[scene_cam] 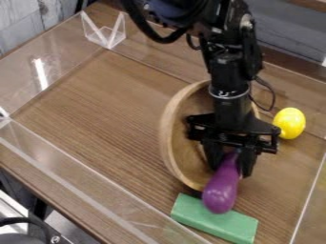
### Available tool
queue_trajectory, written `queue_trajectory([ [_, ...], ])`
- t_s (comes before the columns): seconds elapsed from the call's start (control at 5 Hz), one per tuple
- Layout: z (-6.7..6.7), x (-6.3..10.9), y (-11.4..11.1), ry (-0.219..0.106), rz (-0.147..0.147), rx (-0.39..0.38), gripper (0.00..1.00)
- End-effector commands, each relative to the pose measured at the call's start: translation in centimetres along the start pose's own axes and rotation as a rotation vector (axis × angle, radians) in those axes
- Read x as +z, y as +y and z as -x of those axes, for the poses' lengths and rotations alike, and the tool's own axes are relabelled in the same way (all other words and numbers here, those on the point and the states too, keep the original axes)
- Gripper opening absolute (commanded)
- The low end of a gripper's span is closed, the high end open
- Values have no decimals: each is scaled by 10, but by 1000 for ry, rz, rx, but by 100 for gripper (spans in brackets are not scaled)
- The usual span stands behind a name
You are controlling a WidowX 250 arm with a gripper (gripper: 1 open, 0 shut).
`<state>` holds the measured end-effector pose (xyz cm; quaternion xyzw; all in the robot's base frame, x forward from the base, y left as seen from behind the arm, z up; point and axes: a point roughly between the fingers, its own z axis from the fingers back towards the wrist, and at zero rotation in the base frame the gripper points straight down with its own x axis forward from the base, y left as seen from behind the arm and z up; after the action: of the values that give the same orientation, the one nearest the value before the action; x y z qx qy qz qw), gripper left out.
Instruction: Remove the purple eggplant from inside the brown bowl and put it on the table
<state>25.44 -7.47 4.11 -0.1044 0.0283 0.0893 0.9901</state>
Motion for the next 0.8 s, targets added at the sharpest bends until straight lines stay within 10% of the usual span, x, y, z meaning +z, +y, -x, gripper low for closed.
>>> queue_trajectory([
  [0.0,-11,9,2,-42,8,0,0],
  [0.2,-13,8,3,-41,5,3,100],
  [0.4,-14,8,4,-42,4,6,0],
  [0.6,-15,8,5,-41,2,9,0],
])
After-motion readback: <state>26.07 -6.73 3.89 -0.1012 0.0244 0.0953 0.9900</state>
